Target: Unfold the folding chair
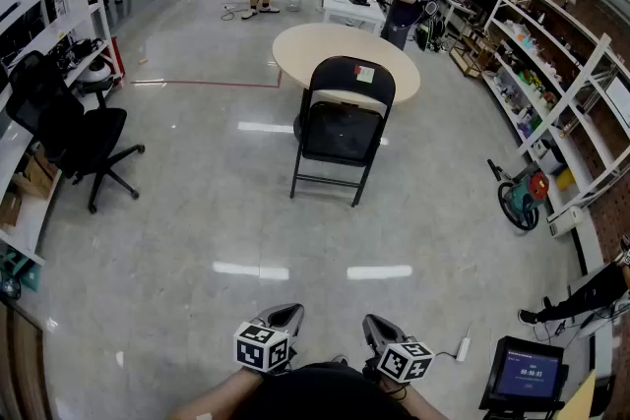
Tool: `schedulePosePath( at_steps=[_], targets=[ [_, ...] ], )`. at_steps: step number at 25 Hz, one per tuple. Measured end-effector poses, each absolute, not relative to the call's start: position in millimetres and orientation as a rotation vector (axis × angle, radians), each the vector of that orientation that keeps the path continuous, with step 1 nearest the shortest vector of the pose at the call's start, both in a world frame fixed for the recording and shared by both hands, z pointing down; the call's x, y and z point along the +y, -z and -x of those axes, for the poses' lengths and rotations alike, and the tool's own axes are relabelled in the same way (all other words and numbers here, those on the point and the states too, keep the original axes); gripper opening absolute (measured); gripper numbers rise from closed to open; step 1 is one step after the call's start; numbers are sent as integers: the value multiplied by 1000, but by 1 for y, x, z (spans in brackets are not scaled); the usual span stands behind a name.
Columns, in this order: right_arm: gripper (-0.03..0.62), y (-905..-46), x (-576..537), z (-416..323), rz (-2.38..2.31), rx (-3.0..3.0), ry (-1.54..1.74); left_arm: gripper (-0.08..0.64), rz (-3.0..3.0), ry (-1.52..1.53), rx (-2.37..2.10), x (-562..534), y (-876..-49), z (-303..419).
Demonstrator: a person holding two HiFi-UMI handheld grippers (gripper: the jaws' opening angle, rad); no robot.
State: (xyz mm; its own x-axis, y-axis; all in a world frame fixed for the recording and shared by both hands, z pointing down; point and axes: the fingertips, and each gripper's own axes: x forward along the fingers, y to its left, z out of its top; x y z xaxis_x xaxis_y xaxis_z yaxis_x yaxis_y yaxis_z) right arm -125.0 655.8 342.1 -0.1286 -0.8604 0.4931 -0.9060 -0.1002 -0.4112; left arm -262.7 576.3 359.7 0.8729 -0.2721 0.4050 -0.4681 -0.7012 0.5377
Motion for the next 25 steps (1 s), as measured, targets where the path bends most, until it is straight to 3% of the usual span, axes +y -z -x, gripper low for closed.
schedulePosePath(
  at_steps=[7, 15, 25],
  targets=[
    [8, -354, 644, 160, -2007, -2011, -1032, 3, -2348, -406, -472, 561, -382, 286],
    [8, -370, 633, 152, -1971, -1995, -1069, 3, -2337, -445, -481, 545, -392, 276],
    [8, -363, 605, 68, -1970, -2117, -1101, 3, -2346, -492, -562, 537, -372, 192]
  ],
)
